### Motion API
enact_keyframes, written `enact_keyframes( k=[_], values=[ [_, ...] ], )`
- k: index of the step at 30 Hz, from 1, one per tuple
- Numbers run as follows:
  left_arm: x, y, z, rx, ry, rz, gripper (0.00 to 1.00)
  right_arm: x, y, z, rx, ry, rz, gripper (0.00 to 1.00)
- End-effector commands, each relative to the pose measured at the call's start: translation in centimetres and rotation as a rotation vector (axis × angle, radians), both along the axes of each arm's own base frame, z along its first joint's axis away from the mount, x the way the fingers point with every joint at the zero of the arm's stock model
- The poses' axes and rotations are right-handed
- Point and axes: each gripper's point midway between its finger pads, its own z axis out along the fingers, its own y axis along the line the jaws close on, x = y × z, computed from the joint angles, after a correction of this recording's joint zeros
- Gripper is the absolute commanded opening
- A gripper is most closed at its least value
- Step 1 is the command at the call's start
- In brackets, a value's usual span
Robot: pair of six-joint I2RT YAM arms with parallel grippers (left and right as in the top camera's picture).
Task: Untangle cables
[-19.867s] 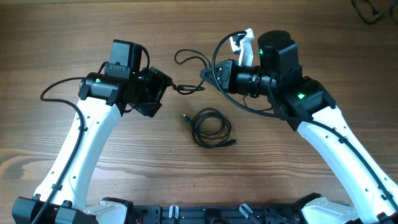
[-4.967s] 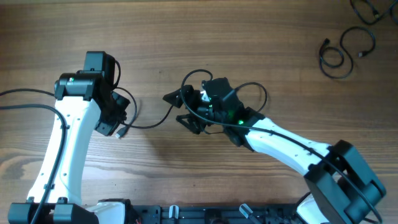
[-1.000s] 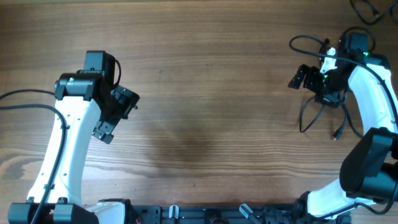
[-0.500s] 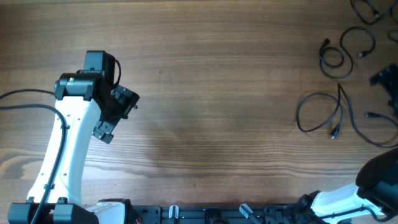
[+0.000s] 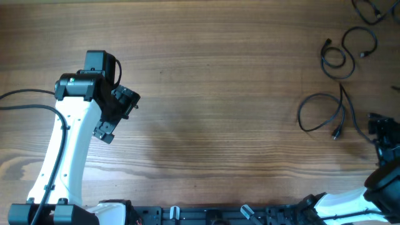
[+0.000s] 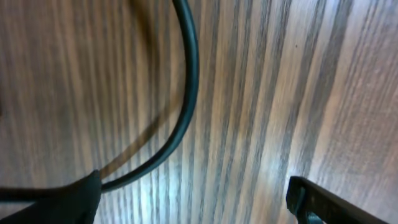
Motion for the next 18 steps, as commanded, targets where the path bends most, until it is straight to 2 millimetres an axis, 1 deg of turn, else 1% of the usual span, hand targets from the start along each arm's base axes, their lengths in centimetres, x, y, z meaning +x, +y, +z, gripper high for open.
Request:
enact_keyframes(
  k=[1, 3, 4, 7, 8, 9, 10, 12, 13, 16, 17, 18],
  values=[
    [0.0, 0.1, -0.1, 0.014, 0.004, -0.002, 1.00, -0.4, -0.2, -1.0, -0.033, 0.000, -0.046, 0.79],
    [0.0, 0.1, -0.1, 0.014, 0.003, -0.001, 1.00, 0.1, -0.8, -1.0, -0.057, -0.023, -0.047, 0.72],
    [0.0, 0.1, -0.1, 0.014, 0.003, -0.001, 1.00, 0.6, -1.3, -1.0, -0.079, -0.042, -0.047, 0.64],
    [0.0, 0.1, -0.1, 0.014, 0.003, -0.001, 1.00, 1.4, -2.1, -1.5, -0.099, -0.067, -0.046, 0.37],
    [0.0, 0.1, -0.1, 0.014, 0.003, -0.001, 1.00, 1.5, -2.2, -1.6, -0.102, -0.070, -0.046, 0.34],
    [0.0, 0.1, -0.1, 0.014, 0.002, -0.001, 1.00, 1.7, -2.5, -1.7, -0.110, -0.078, -0.047, 0.29],
    [0.1, 0.1, -0.1, 0.014, 0.002, -0.001, 1.00, 1.8, -2.6, -1.8, -0.114, -0.080, -0.047, 0.29],
    [0.1, 0.1, -0.1, 0.014, 0.002, -0.001, 1.00, 2.0, -2.8, -2.1, -0.115, -0.081, -0.046, 0.33],
    [0.1, 0.1, -0.1, 0.014, 0.002, -0.001, 1.00, 2.0, -2.8, -2.3, -0.113, -0.079, -0.046, 0.32],
    [0.1, 0.1, -0.1, 0.014, 0.000, -0.001, 1.00, 2.3, -3.0, -3.1, -0.111, -0.081, -0.038, 0.11],
    [0.1, 0.1, -0.1, 0.014, -0.001, -0.001, 1.00, 2.8, -3.3, -2.8, -0.118, -0.100, -0.015, 0.07],
    [0.1, 0.1, -0.1, 0.014, -0.001, -0.001, 1.00, 3.6, -4.2, -1.8, -0.139, -0.111, 0.015, 0.04]
  ],
)
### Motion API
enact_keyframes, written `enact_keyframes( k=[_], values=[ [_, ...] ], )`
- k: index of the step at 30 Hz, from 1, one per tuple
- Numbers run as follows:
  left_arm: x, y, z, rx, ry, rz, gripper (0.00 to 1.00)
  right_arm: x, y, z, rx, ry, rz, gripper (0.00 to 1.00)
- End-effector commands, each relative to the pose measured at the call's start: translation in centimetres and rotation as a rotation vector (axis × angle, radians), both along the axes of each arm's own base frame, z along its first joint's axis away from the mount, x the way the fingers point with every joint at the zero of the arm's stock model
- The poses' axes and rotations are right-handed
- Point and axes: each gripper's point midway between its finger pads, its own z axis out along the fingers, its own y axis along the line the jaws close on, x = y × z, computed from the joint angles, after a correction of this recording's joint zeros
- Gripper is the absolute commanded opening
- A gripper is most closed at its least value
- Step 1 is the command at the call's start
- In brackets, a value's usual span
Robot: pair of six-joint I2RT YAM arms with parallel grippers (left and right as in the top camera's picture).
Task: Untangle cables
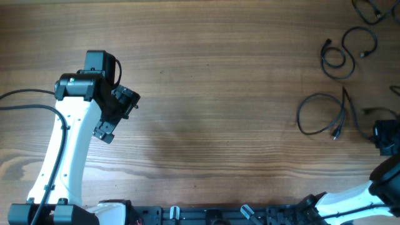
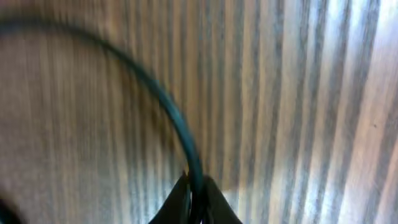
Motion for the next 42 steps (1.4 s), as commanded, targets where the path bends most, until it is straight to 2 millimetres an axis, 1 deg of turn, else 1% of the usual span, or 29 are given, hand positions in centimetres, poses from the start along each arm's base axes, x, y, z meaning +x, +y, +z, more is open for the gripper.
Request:
enact_keyframes(
  k=[1, 2, 3, 5, 7, 8, 10, 11, 12, 13, 14, 15, 16, 18, 20, 21, 23, 24, 25, 26, 27, 29, 30, 32, 34, 36, 38, 41, 42],
  values=[
    [0.1, 0.1, -0.1, 0.014, 0.001, -0.001, 1.00, 1.7, -2.0, 2.1, -0.045, -0.006, 0.080, 0.04],
    [0.1, 0.1, -0.1, 0.014, 0.001, -0.001, 1.00, 2.3, -3.0, 3.8, -0.068, -0.008, 0.095, 0.04],
    [0.1, 0.1, -0.1, 0.014, 0.001, -0.001, 1.00, 3.0, -4.4, 6.3, -0.102, -0.010, 0.086, 0.04],
    [0.1, 0.1, -0.1, 0.014, 0.001, -0.001, 1.00, 4.6, -6.2, 10.7, -0.155, -0.051, 0.084, 0.04],
    [0.1, 0.1, -0.1, 0.014, 0.001, -0.001, 1.00, 5.5, -7.3, 13.8, -0.195, -0.083, 0.083, 0.04],
    [0.1, 0.1, -0.1, 0.014, 0.001, -0.001, 1.00, 5.7, -7.6, 14.8, -0.211, -0.090, 0.080, 0.04],
    [0.1, 0.1, -0.1, 0.014, 0.001, -0.001, 1.00, 5.4, -7.8, 15.2, -0.219, -0.074, 0.074, 0.07],
    [0.1, 0.1, -0.1, 0.014, 0.001, -0.001, 1.00, 4.9, -7.8, 15.0, -0.220, -0.047, 0.067, 0.17],
    [0.1, 0.1, -0.1, 0.014, 0.001, -0.001, 1.00, 4.7, -7.8, 15.0, -0.223, -0.038, 0.064, 0.31],
    [0.1, 0.1, -0.1, 0.014, 0.001, -0.001, 1.00, 4.6, -7.8, 15.0, -0.226, -0.028, 0.065, 0.56],
    [0.1, 0.1, -0.1, 0.014, 0.001, -0.001, 1.00, 4.5, -7.7, 14.9, -0.222, -0.021, 0.078, 0.73],
    [0.1, 0.1, -0.1, 0.014, 0.001, -0.002, 1.00, 4.4, -7.5, 14.8, -0.212, -0.016, 0.078, 0.79],
    [0.1, 0.1, -0.1, 0.014, 0.001, -0.001, 1.00, 4.5, -7.3, 14.7, -0.199, -0.022, 0.084, 0.83],
    [0.1, 0.1, -0.1, 0.014, 0.001, -0.001, 1.00, 6.0, -5.8, 14.3, -0.121, -0.103, 0.137, 0.86],
    [0.1, 0.1, -0.1, 0.014, 0.001, -0.001, 1.00, 8.9, -2.0, 14.3, 0.044, -0.274, 0.300, 0.86],
    [0.1, 0.1, -0.1, 0.014, 0.001, -0.001, 1.00, 9.6, -0.1, 14.4, 0.118, -0.317, 0.363, 0.86],
    [0.1, 0.1, -0.1, 0.014, -0.001, -0.001, 1.00, 9.7, 2.7, 13.8, 0.208, -0.314, 0.422, 0.86],
    [0.2, 0.1, -0.1, 0.014, -0.003, -0.001, 1.00, 9.5, 3.9, 13.4, 0.241, -0.290, 0.445, 0.85],
    [0.4, 0.1, 0.0, 0.013, -0.010, -0.001, 1.00, 9.3, 5.7, 12.6, 0.281, -0.256, 0.500, 0.77],
    [0.5, 0.1, 0.0, 0.013, -0.015, -0.001, 1.00, 9.4, 7.8, 11.8, 0.313, -0.223, 0.576, 0.74],
    [0.5, 0.1, 0.0, 0.013, -0.017, -0.002, 1.00, 9.4, 9.7, 10.8, 0.335, -0.179, 0.644, 0.74],
    [0.4, 0.1, 0.0, 0.013, -0.013, -0.002, 1.00, 8.7, 10.8, 9.2, 0.328, -0.088, 0.660, 0.71],
    [0.4, 0.1, 0.0, 0.013, -0.012, -0.002, 1.00, 8.4, 11.4, 8.3, 0.325, -0.048, 0.659, 0.64],
    [0.4, 0.1, 0.0, 0.013, -0.010, -0.002, 1.00, 7.7, 11.7, 6.4, 0.299, 0.025, 0.634, 0.38],
    [0.4, 0.1, 0.0, 0.013, -0.010, -0.002, 1.00, 7.3, 11.5, 5.2, 0.282, 0.044, 0.615, 0.17],
    [0.4, 0.1, 0.0, 0.013, -0.010, -0.002, 1.00, 6.7, 10.4, 3.9, 0.225, 0.080, 0.561, 0.04],
    [0.4, 0.1, 0.0, 0.013, -0.010, -0.002, 1.00, 6.4, 9.3, 2.1, 0.149, 0.091, 0.509, 0.04],
    [0.4, 0.1, 0.0, 0.013, -0.010, -0.002, 1.00, 7.1, 8.9, -0.1, 0.091, 0.032, 0.513, 0.04],
    [0.4, 0.1, 0.0, 0.014, -0.010, -0.002, 1.00, 7.6, 8.9, -0.3, 0.082, 0.005, 0.517, 0.04]
  ],
)
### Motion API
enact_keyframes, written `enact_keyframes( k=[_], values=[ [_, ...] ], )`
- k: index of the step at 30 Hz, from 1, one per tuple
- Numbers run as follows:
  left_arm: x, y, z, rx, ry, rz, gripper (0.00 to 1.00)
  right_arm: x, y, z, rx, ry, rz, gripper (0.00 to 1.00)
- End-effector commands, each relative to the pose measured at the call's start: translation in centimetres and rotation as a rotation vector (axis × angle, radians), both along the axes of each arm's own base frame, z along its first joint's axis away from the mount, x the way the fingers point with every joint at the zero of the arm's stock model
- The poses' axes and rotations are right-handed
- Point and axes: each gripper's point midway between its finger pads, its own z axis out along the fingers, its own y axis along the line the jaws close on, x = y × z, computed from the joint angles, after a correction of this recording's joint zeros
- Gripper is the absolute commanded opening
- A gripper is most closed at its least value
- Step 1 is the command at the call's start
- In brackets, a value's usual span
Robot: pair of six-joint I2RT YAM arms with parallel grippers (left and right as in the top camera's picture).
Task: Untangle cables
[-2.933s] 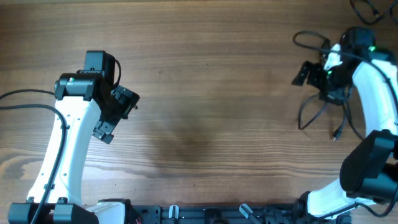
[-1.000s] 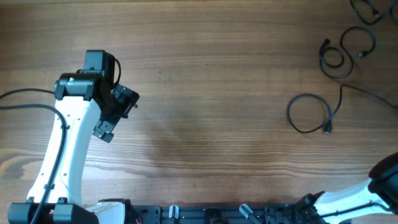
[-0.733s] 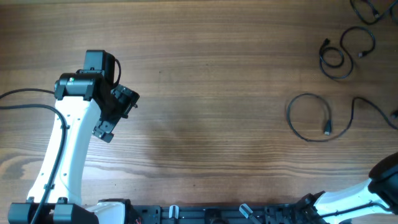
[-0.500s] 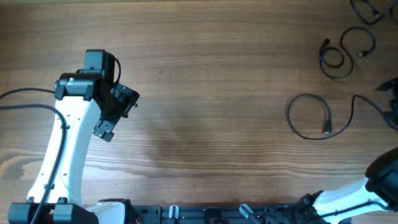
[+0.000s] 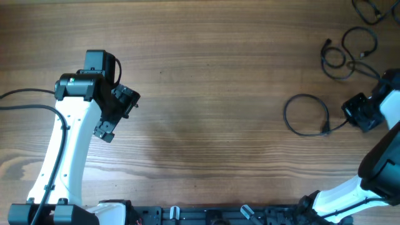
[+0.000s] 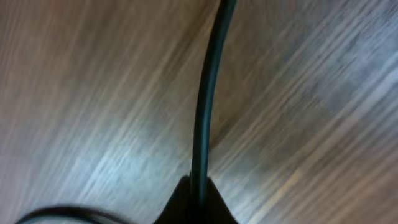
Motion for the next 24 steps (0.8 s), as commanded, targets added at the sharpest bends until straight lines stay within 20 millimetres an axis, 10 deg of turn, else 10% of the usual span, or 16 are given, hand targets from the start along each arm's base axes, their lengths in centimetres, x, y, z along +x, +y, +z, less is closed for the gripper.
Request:
enact_keyframes(
  k=[1, 2, 4, 5, 9, 13, 17, 24],
  values=[
    [0.0, 0.1, -0.1, 0.014, 0.004, -0.001, 1.00, 0.1, -0.2, -1.1, -0.024, -0.020, -0.023, 0.04],
    [0.0, 0.1, -0.1, 0.014, 0.004, -0.001, 1.00, 0.9, 0.1, -0.9, -0.005, -0.054, -0.016, 0.09],
    [0.0, 0.1, -0.1, 0.014, 0.004, -0.001, 1.00, 2.7, 0.8, 0.3, 0.053, -0.125, 0.013, 0.67],
    [0.0, 0.1, -0.1, 0.014, 0.004, -0.001, 1.00, 3.1, 0.7, 1.1, 0.061, -0.134, 0.014, 0.80],
    [0.0, 0.1, -0.1, 0.014, 0.004, -0.001, 1.00, 4.8, -0.3, 9.3, 0.033, -0.184, 0.018, 1.00],
    [0.0, 0.1, -0.1, 0.014, 0.004, -0.001, 1.00, 3.9, 0.8, 18.5, -0.039, -0.333, 0.038, 1.00],
    [0.1, 0.1, -0.1, 0.014, -0.001, 0.000, 1.00, 0.3, 7.5, 24.8, 0.024, -0.450, 0.186, 1.00],
    [0.1, 0.1, -0.1, 0.014, 0.000, -0.001, 1.00, -4.3, 20.0, 24.2, 0.141, -0.374, 0.521, 1.00]
  ],
)
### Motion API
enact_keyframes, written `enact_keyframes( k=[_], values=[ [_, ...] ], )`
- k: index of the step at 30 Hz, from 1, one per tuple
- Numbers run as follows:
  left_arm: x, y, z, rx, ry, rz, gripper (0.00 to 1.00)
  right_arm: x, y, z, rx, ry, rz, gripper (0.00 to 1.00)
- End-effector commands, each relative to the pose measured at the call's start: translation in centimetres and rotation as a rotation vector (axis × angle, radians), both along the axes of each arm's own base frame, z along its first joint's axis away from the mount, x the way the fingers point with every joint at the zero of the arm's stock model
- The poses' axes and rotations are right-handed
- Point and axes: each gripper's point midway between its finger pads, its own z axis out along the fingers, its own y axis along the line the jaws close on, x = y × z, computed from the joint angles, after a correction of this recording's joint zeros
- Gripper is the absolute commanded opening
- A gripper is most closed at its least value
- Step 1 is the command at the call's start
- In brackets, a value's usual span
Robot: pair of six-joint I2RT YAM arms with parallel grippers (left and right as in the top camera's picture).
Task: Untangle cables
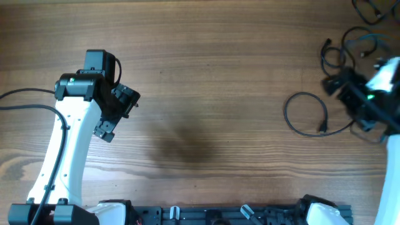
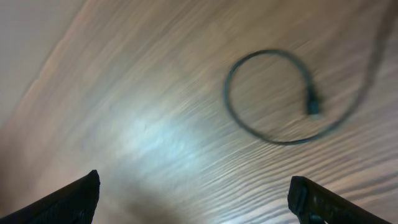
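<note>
A black cable lies in a loop (image 1: 305,113) on the wood at the right, its plug (image 1: 323,129) at the loop's near right. The right wrist view shows the same loop (image 2: 268,94) and plug (image 2: 313,106), blurred. More black cables sit tangled (image 1: 342,52) farther back right. My right gripper (image 1: 342,86) hangs between loop and tangle, blurred; in its wrist view the right gripper (image 2: 193,182) is open, with only bare wood between the fingers. My left gripper (image 1: 120,116) is at the far left, open, far from every cable.
Another black cable (image 1: 369,9) runs off the far right corner. The wooden table (image 1: 206,75) spans the view. A black rail (image 1: 212,214) carrying the arm bases runs along the near edge.
The right gripper was shut on the looped cable's tail low over the table. Now it is open, higher and farther back, and the cable lies free. The left arm has not moved.
The right gripper first stood open around a cable strand near the right edge, then was shut on it. Later it held the strand farther back, with the loop shifted left, away from the tangle. Now the cable is let go.
</note>
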Motion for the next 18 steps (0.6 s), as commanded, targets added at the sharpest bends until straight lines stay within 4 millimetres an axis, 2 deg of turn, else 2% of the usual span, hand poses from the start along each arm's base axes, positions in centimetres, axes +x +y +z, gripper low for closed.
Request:
enact_keyframes(
  k=[1, 4, 8, 11, 18],
  values=[
    [0.0, 0.1, -0.1, 0.014, 0.003, -0.001, 1.00, -2.1, 5.2, -1.7, 0.033, 0.046, 0.172, 1.00],
    [0.0, 0.1, -0.1, 0.013, 0.003, 0.000, 1.00, -4.2, 8.6, -2.6, 0.039, 0.119, 0.311, 1.00],
    [0.0, 0.1, -0.1, 0.014, 0.003, -0.001, 1.00, -7.1, 11.6, -3.3, 0.025, 0.196, 0.477, 1.00],
    [0.0, 0.1, -0.1, 0.014, 0.003, -0.001, 1.00, -7.6, 12.4, -3.3, 0.021, 0.205, 0.519, 1.00],
    [0.0, 0.1, -0.1, 0.014, 0.003, -0.001, 1.00, -8.3, 12.3, -3.5, -0.023, 0.200, 0.630, 1.00]
  ],
)
